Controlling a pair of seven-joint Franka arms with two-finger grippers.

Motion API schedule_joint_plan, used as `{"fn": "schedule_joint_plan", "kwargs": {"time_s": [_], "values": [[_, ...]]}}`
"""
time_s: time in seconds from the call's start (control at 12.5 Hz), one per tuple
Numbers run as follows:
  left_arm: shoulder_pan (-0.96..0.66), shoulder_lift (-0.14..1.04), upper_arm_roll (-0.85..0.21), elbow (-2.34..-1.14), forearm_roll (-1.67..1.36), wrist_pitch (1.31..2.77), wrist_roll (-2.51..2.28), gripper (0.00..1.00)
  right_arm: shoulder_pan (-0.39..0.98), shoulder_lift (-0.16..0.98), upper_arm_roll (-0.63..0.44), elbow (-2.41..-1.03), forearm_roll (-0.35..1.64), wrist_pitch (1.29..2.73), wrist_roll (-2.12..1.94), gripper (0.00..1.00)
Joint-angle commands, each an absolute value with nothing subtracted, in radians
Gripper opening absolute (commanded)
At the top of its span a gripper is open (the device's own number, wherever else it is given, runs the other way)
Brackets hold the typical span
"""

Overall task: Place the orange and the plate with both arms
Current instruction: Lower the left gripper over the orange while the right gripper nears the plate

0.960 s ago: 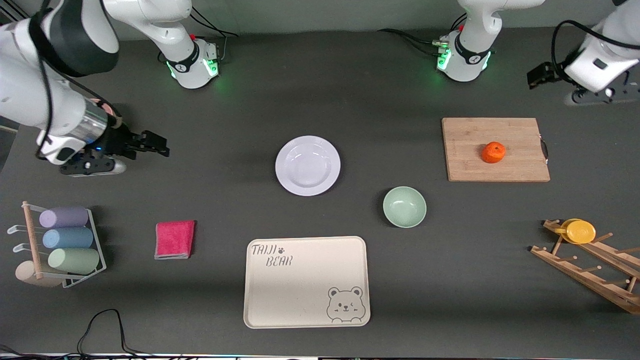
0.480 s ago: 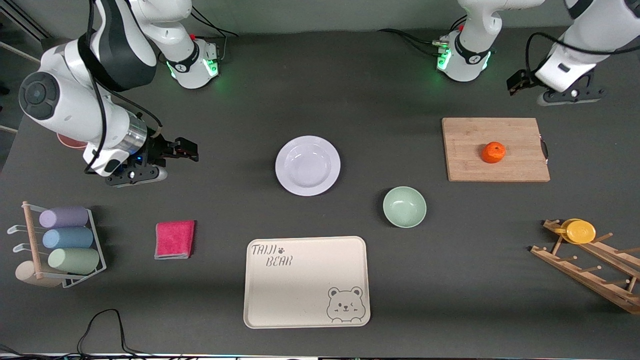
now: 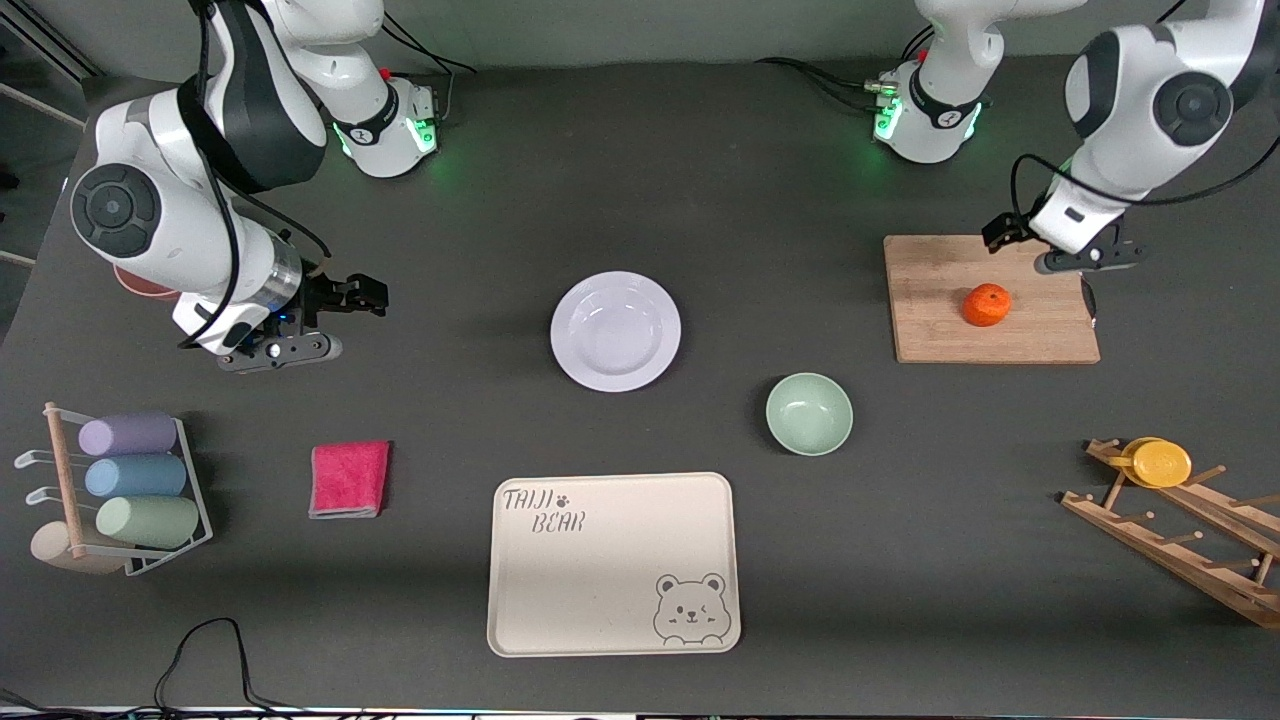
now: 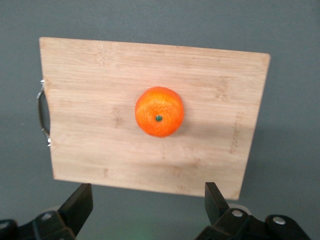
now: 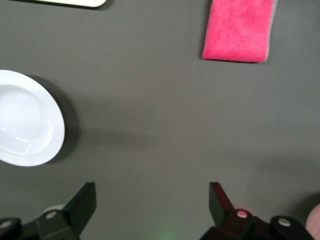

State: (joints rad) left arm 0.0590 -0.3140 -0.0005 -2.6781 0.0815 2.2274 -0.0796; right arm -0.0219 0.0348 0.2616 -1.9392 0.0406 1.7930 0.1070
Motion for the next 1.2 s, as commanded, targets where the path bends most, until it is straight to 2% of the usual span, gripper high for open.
{"fn": "schedule_joint_plan", "kwargs": {"time_s": [0.0, 0.4, 0.88, 0.96, 1.04, 1.12], "values": [[0.071, -0.171, -0.005, -2.668, 0.086, 2.345, -0.089, 1.00, -0.002, 0.052, 0.268, -1.942, 0.035, 1.812, 0.098, 1.00], [0.072, -0.005, -0.005, -2.668, 0.087, 2.543, -0.080, 1.00, 0.005, 0.095, 0.267, -1.940, 0.057, 1.893, 0.124, 1.00], [0.072, 0.031, -0.005, -2.666, 0.086, 2.565, -0.080, 1.00, 0.018, 0.208, 0.267, -1.940, 0.057, 2.055, 0.233, 1.00], [0.072, 0.035, -0.005, -2.666, 0.086, 2.569, -0.080, 0.98, 0.018, 0.236, 0.267, -1.940, 0.070, 2.092, 0.254, 1.00], [0.074, 0.037, -0.002, -2.668, 0.087, 2.582, -0.072, 0.01, 0.020, 0.251, 0.267, -1.945, 0.098, 2.123, 0.274, 1.00], [0.077, 0.041, 0.005, -2.668, 0.087, 2.588, -0.072, 0.00, 0.021, 0.256, 0.268, -1.945, 0.129, 2.131, 0.276, 1.00]]}}
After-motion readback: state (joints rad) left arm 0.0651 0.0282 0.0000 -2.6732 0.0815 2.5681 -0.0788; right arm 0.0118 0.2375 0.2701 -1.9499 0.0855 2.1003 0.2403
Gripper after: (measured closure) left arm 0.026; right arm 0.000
